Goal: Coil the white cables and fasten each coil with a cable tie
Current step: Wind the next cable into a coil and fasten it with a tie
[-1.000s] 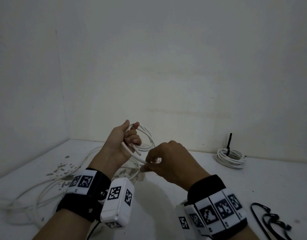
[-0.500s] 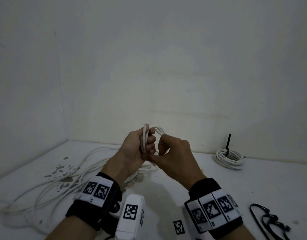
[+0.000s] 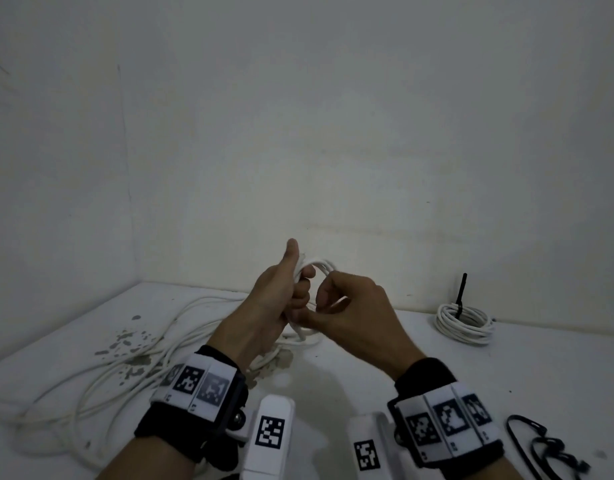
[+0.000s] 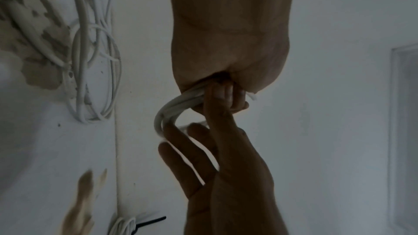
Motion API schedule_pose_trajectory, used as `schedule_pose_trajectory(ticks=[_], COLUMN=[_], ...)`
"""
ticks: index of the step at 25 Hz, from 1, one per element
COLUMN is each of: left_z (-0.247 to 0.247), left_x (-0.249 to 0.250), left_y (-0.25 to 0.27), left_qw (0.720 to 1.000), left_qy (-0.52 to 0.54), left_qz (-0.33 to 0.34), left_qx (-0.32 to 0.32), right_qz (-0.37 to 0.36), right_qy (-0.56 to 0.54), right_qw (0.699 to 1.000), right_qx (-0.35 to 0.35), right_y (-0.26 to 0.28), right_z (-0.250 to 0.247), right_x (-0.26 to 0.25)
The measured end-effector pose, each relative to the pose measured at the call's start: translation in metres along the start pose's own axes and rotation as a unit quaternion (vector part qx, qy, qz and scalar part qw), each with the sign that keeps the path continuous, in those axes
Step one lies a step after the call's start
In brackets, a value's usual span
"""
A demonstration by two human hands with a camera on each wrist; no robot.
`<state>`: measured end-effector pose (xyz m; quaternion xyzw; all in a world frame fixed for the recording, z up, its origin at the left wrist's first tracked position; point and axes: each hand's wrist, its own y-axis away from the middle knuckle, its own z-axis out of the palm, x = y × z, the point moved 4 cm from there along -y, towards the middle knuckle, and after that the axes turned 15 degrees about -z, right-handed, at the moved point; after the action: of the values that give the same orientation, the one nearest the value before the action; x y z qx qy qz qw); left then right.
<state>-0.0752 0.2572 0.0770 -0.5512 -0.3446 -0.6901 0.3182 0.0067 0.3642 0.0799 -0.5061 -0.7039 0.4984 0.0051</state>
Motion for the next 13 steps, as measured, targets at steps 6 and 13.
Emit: schedule_pose_trajectory(ticks=[6,13], left_z=[0.0,0.002], left_x=[-0.005,-0.011], left_y=[0.005,-0.001], left_qw=[0.991,0.988], left_qy=[-0.116,-0.043], left_qz=[-0.056,-0.123], left_qx=[-0.024,-0.081], right_qz=[-0.091,0.007], right_qy=[0.046,-0.096], right_qw=[0.995,0.995], right_qx=[-0.014,-0.015], right_y=[-0.006,-0.002], right_z=[-0.016,-0.006], right_x=[-0.013,0.0])
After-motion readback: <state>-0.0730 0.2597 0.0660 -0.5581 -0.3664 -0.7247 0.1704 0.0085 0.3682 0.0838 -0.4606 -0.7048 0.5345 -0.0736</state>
